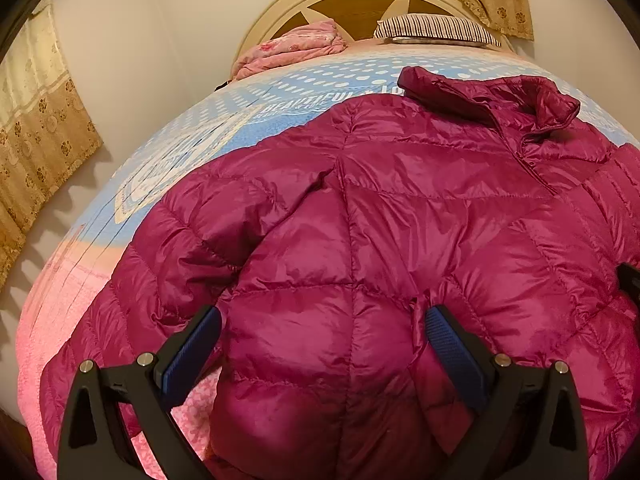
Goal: Fold large clothes
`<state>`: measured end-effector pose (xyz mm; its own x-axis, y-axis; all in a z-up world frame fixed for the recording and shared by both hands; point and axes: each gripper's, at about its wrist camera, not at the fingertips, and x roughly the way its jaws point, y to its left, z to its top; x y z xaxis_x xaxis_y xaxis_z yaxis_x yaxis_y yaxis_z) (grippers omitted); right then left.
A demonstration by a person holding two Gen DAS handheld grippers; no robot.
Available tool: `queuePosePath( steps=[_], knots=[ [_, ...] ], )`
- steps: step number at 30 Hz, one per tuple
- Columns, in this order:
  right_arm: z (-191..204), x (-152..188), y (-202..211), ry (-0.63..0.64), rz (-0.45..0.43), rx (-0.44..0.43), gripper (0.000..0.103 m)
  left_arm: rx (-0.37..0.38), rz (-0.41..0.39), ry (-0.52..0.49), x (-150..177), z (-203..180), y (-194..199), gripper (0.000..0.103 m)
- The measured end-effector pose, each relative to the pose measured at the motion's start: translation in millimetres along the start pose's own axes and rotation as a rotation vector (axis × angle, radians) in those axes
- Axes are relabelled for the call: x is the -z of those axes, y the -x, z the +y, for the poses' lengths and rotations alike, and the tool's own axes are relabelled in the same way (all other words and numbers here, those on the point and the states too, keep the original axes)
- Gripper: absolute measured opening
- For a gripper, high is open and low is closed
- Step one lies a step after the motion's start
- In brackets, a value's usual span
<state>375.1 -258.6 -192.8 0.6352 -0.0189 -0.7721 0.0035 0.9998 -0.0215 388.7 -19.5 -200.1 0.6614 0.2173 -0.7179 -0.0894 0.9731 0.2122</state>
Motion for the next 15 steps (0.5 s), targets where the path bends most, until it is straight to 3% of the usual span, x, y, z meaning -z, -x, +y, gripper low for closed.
queuePosePath(
  steps=[2,6,9,12,15],
  knots=[
    [4.1,0.1,14.3,-0.002,-0.019,0.008,0.080,0.008,0.003,0.007,-0.1,1.3,-0.7,0.102],
    [24.7,2.7,44.1,0.025,-0.083,-0.069,0.080,0.007,0.002,0.008,-0.2,1.7,-0.9,0.102],
    [39.9,9.0,37.9,0.043,-0.054,-0.115,0.080,0.019,0.009,0.019,0.0,3.8,-1.6,0.102],
    [45.0,19.9,22.1,0.055,-0.033,-0.099,0.081,0.033,0.021,0.026,-1.3,8.1,1.0,0.102],
    [47.8,25.7,15.2,0.062,-0.024,-0.094,0.085,-0.013,-0.023,0.044,-3.1,18.5,23.5,0.102]
  ],
)
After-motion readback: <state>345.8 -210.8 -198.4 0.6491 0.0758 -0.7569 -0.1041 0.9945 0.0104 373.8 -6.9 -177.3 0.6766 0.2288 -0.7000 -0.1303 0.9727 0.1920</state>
